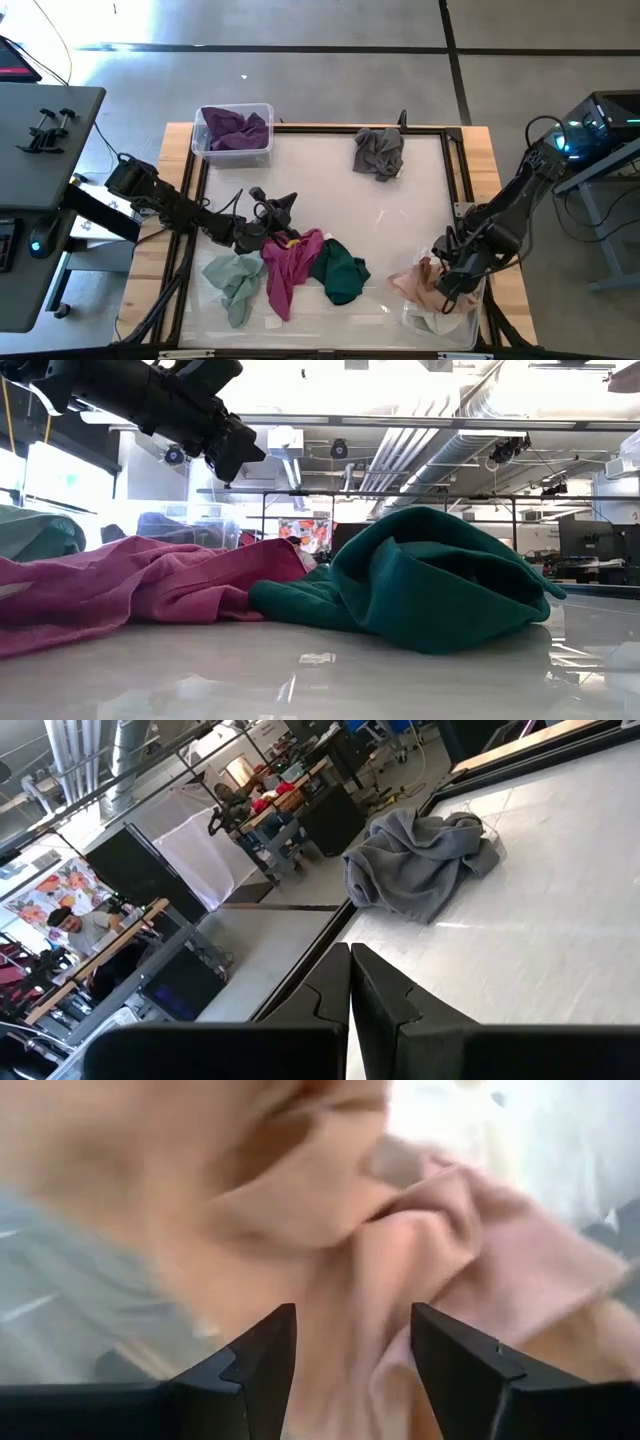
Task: Sort microfiber towel by color & place in baskets
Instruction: Put the light orange towel into the bottom transparent bin
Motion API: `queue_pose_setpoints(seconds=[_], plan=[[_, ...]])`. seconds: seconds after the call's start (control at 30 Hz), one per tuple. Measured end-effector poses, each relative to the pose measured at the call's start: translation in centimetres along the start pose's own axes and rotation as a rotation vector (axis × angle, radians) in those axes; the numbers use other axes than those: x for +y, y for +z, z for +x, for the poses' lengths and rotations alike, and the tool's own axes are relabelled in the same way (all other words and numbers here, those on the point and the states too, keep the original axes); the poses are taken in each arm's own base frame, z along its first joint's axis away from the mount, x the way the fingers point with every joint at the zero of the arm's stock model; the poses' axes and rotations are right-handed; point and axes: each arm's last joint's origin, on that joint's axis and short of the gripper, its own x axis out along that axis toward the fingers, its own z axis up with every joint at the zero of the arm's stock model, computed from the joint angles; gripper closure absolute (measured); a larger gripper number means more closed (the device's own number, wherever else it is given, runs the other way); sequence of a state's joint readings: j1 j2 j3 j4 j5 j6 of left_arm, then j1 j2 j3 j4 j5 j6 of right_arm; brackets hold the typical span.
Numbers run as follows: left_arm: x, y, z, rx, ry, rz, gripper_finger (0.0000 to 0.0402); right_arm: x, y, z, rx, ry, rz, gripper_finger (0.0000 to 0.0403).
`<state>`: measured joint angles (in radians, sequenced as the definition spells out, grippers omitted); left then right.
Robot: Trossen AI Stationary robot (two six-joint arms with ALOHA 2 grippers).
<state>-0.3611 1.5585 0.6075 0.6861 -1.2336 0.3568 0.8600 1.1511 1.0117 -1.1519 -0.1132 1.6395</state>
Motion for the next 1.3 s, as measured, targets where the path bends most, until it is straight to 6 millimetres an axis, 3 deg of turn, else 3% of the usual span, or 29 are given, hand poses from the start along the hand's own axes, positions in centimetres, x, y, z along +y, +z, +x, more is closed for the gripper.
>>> queue_pose_setpoints(seconds=[0.2,0.33,0.5,0.73,0.93,1.0,1.17,1.3], plan=[[0.0,0.0,0.0,0.0,0.0,-0.014,0.0401,1.6,0.0,-3.7,-0.151,0.135,-0.019,0.0211],[0.0,0.0,0.0,-0.001,-0.001,-0.015,0.0401,2.4,0.8,-3.9,-0.266,0.204,-0.093,0.0211],[0.0,0.0,0.0,-0.001,-0.002,-0.015,0.0401,2.2,1.8,-1.1,-0.232,0.112,-0.114,0.0211],[-0.1,0.0,-0.2,-0.004,-0.007,-0.015,0.0402,0.4,2.1,4.5,-0.107,-0.01,-0.055,0.0211],[-0.1,0.0,-0.2,-0.004,-0.007,-0.021,0.0402,-0.5,2.6,8.0,-0.085,-0.068,-0.118,0.021],[-0.1,0.0,-0.2,-0.002,-0.008,-0.023,0.0402,-1.2,2.5,8.8,-0.062,-0.128,-0.196,0.021],[-0.2,0.0,-0.3,-0.008,-0.02,-0.031,0.0402,-0.6,2.2,9.9,0.0,-0.172,-0.294,0.021],[-0.2,0.1,-0.4,-0.012,-0.025,-0.038,0.0402,0.8,2.0,8.8,0.003,-0.157,-0.294,0.021]])
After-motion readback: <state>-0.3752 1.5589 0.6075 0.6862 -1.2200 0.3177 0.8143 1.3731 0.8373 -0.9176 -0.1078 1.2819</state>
